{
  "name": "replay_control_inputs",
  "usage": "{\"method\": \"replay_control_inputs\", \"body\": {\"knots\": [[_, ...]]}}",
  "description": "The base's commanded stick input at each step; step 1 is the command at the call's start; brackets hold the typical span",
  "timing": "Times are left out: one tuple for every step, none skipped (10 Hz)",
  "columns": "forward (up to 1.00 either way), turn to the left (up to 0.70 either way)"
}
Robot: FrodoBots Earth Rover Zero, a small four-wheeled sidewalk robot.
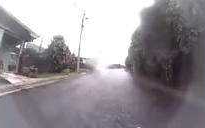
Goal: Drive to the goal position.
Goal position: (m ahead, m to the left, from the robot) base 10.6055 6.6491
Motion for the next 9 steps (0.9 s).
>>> {"method": "replay_control_inputs", "body": {"knots": [[0.7,0.0],[0.7,0.0],[0.7,0.0],[0.7,0.0],[0.7,0.0],[0.7,0.0],[0.7,0.0],[0.7,0.0],[0.7,0.0]]}}
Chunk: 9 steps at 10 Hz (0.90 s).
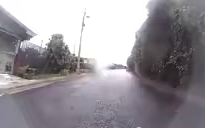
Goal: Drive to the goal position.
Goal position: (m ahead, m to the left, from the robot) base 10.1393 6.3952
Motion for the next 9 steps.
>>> {"method": "replay_control_inputs", "body": {"knots": [[0.7,0.0],[0.7,0.0],[0.7,0.0],[0.7,0.0],[0.7,0.0],[0.7,-0.05],[0.7,-0.35],[0.7,-0.35],[0.7,-0.35]]}}
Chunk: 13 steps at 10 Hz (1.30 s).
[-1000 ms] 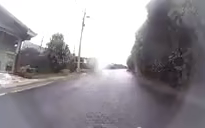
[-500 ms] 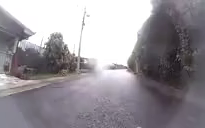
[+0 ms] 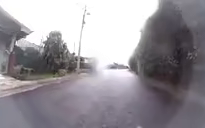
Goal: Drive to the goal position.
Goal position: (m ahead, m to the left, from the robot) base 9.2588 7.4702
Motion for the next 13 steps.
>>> {"method": "replay_control_inputs", "body": {"knots": [[0.7,-0.29],[0.7,0.0],[0.7,0.0],[0.7,0.0],[0.7,0.0],[0.7,0.0],[0.7,0.0],[0.7,0.0],[0.7,0.0],[0.7,0.0],[0.7,0.0],[0.7,0.0],[0.7,0.0]]}}
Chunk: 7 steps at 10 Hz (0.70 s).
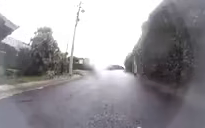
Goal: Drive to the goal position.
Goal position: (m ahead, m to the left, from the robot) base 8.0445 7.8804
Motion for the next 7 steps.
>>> {"method": "replay_control_inputs", "body": {"knots": [[0.7,0.0],[0.7,0.0],[0.7,0.0],[0.7,0.0],[0.7,0.0],[0.7,0.0],[0.7,0.0]]}}
